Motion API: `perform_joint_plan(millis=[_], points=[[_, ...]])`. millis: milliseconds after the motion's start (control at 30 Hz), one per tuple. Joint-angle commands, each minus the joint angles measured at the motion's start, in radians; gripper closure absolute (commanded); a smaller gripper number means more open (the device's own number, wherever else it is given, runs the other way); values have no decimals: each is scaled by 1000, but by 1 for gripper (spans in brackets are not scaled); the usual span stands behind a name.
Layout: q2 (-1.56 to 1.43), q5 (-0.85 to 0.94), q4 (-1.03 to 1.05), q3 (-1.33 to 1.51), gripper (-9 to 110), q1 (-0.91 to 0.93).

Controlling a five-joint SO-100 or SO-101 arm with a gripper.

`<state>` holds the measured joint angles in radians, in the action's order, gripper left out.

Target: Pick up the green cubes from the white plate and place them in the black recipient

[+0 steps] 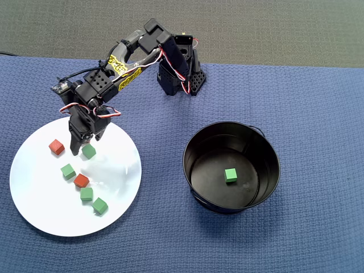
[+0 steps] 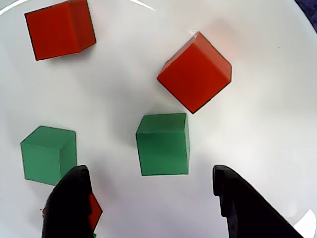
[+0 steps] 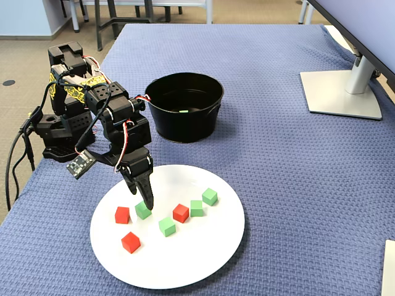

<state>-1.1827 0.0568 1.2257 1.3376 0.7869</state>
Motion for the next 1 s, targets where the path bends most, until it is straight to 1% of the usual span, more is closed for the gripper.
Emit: perform_joint_plan(millis=[0, 567, 967], points=[[14, 40, 2, -89, 77, 11], [127, 101, 17, -170, 77, 9], [170, 137, 11, -198, 83, 12]])
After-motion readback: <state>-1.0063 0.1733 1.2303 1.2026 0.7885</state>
